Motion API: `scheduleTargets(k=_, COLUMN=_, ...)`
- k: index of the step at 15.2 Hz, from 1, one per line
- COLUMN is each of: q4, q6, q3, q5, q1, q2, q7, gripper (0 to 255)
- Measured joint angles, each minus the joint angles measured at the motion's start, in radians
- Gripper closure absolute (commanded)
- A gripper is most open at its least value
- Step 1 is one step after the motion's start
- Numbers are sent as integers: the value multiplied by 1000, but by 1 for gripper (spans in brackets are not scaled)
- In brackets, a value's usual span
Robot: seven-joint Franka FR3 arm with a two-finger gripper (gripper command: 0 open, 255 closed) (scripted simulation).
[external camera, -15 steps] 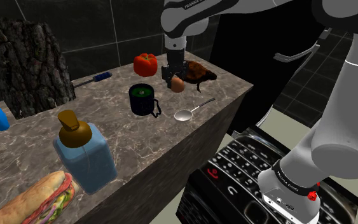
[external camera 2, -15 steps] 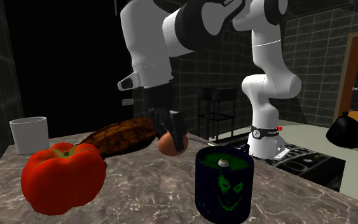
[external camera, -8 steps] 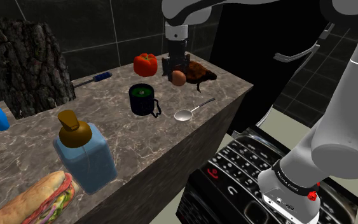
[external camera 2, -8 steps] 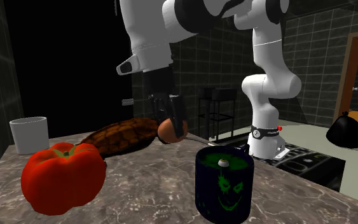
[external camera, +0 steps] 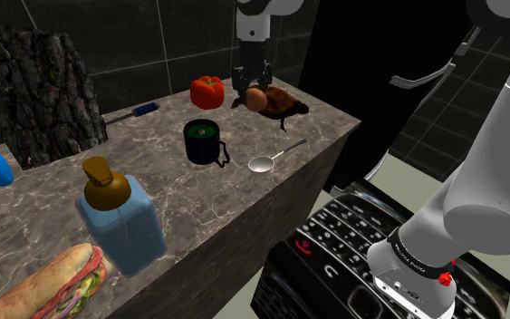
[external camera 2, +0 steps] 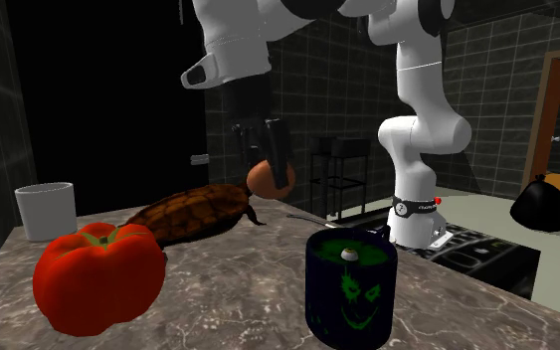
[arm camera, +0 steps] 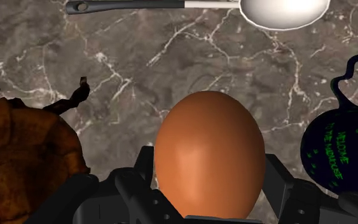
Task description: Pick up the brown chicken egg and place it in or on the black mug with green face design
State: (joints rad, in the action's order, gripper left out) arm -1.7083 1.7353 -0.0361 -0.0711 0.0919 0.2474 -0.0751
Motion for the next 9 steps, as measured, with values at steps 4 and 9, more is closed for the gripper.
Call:
scheduleTargets(k=4, q4=46, q6=-54, q3=1, q5=1, q1=-2, q2=-8, q7=-1, gripper=255)
scheduleTargets(k=9, q4=103, q6=-119, q3=1, q5=1, q1=-2, q2=-16, q7=-6, gripper=255)
